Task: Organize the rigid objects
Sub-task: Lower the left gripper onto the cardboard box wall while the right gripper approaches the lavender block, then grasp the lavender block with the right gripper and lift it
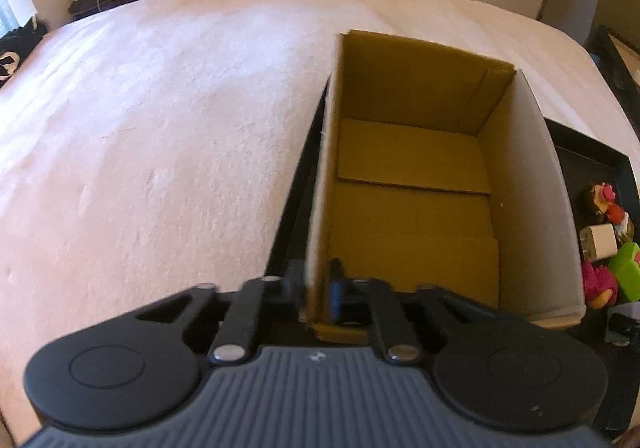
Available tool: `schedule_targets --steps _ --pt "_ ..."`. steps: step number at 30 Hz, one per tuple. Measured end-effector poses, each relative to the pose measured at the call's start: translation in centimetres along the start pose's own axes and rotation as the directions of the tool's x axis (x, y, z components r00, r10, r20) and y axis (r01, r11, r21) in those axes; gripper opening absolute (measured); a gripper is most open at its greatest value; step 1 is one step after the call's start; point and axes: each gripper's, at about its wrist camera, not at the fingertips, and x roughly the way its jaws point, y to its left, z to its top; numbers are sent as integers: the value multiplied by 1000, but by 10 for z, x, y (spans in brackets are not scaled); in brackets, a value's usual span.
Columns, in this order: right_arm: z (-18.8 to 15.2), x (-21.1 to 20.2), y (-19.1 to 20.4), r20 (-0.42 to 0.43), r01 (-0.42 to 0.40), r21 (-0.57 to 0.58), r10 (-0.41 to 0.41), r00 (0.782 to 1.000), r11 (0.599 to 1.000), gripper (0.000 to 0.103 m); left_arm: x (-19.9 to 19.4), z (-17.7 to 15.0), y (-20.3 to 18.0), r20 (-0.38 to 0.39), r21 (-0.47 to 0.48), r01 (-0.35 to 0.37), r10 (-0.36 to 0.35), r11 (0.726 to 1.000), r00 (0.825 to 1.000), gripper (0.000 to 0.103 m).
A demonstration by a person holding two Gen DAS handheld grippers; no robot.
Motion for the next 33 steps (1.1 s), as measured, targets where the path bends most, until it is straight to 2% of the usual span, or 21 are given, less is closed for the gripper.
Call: schedule_targets --steps 7,12,19,23,30,33 --pt "2 -16 2 60 -55 -6 56 997 998 44 -12 -8 0 14 18 16 -16 1000 1000 10" --pt "7 -34 1 132 -97 4 95 987 995 44 -19 -17 4 10 32 19 -19 999 1000 10" --pt "24 -48 31 195 -154 -56 162 967 986 44 -30 -22 9 12 35 1 -1 999 1000 10" --pt "32 -46 41 203 -176 -64 186 961 982 44 -29 -25 12 -14 17 13 -12 1000 1000 10" --pt "40 -64 53 274 -221 -94 239 932 971 44 -28 -24 14 -11 16 0 0 1000 1000 10" --pt "42 -71 62 308 -219 -127 248 918 968 44 -25 -25 16 -15 4 -27 27 1000 1000 10"
